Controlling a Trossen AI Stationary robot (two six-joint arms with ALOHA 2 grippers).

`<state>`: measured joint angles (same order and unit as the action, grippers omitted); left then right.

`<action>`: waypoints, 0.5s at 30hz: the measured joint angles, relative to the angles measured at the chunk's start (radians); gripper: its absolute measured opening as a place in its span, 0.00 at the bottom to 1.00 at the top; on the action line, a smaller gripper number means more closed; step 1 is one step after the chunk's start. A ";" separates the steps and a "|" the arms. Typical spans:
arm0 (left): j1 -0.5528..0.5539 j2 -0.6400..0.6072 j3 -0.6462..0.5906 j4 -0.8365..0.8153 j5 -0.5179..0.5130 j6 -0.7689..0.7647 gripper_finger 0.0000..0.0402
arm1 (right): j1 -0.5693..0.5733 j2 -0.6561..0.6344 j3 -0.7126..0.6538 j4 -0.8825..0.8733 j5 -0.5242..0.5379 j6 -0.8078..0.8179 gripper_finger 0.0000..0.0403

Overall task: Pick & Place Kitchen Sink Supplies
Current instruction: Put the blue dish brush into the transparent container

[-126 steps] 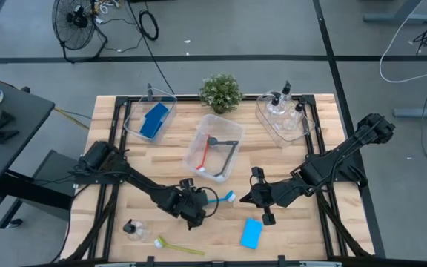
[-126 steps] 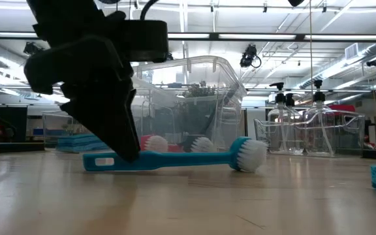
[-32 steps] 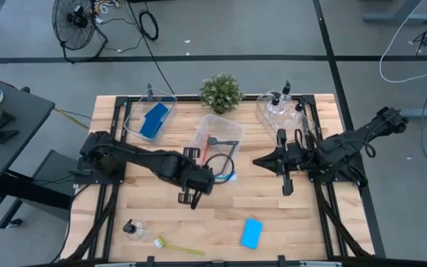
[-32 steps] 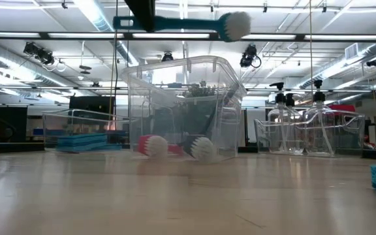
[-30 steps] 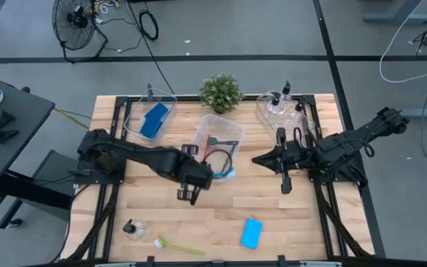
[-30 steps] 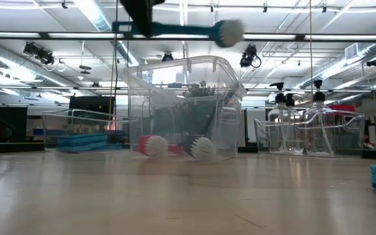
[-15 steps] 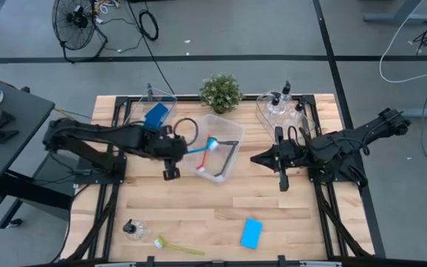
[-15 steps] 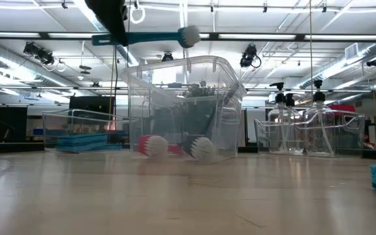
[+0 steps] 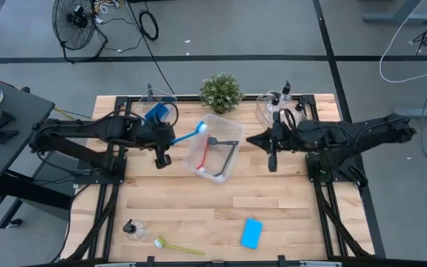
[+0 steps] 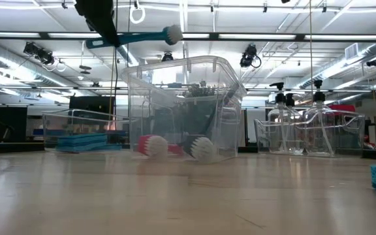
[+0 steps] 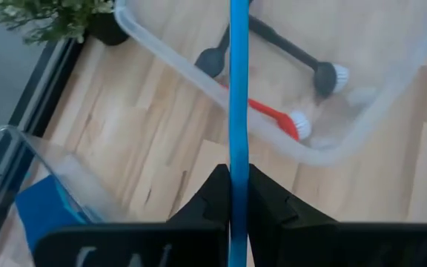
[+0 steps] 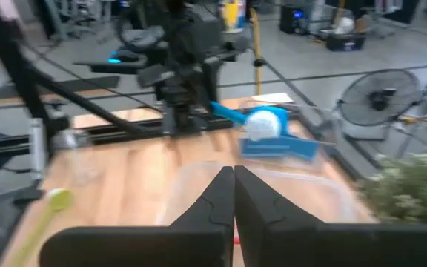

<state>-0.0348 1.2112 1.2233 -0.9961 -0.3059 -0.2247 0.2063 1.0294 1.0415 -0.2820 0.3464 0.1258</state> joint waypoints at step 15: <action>0.174 -0.025 -0.021 -0.003 -0.008 -0.015 0.06 | -0.220 0.000 0.000 -0.035 -0.075 -0.030 0.02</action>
<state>0.1393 1.1866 1.2022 -0.9994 -0.3141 -0.2398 -0.0139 1.0294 1.0414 -0.3168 0.2712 0.0956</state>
